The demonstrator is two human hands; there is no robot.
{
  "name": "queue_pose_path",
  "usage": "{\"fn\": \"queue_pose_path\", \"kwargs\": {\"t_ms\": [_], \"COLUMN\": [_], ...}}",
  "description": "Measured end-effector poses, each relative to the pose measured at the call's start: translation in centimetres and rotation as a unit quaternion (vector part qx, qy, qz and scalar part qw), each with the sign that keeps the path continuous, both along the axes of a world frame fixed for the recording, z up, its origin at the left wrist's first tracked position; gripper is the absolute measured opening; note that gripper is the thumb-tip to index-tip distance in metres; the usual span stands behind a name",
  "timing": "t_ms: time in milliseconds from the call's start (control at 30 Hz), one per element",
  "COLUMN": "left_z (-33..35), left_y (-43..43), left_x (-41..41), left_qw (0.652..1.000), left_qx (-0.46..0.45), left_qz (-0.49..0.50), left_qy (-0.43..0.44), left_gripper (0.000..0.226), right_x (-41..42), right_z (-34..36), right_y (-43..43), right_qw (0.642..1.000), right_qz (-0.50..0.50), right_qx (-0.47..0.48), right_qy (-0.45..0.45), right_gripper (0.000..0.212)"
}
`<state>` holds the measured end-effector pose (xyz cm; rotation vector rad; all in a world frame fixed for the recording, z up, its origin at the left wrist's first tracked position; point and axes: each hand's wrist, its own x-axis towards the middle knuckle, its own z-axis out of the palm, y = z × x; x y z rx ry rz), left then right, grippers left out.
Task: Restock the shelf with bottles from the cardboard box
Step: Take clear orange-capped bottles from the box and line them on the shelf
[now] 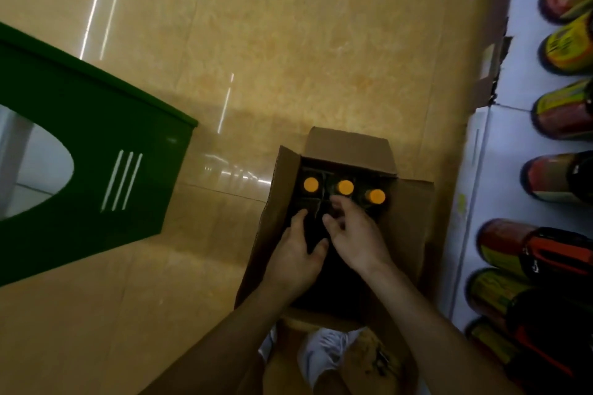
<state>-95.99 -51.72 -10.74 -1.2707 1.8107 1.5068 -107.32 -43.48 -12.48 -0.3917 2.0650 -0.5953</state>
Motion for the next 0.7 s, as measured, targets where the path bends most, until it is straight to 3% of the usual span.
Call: {"fn": "queue_pose_path", "kwargs": {"t_ms": [233, 433, 700], "left_z": [-3.9, -5.2, -5.3], "left_y": [-1.9, -1.7, -0.7], "left_x": [-0.2, -0.1, 0.2], "left_qw": [1.0, 1.0, 0.998], "left_qx": [-0.002, 0.002, -0.029], "left_qz": [0.018, 0.022, 0.033], "left_qy": [-0.02, 0.007, 0.038], "left_gripper": [0.077, 0.08, 0.085], "right_x": [0.6, 0.9, 1.0], "right_z": [-6.8, -10.8, -11.8], "right_y": [-4.0, -5.8, -4.7], "right_qw": [0.999, 0.998, 0.997], "right_qz": [0.028, -0.055, -0.062], "right_qx": [0.009, 0.006, -0.03], "right_qy": [0.045, 0.035, 0.045], "right_gripper": [0.061, 0.05, 0.044]}}
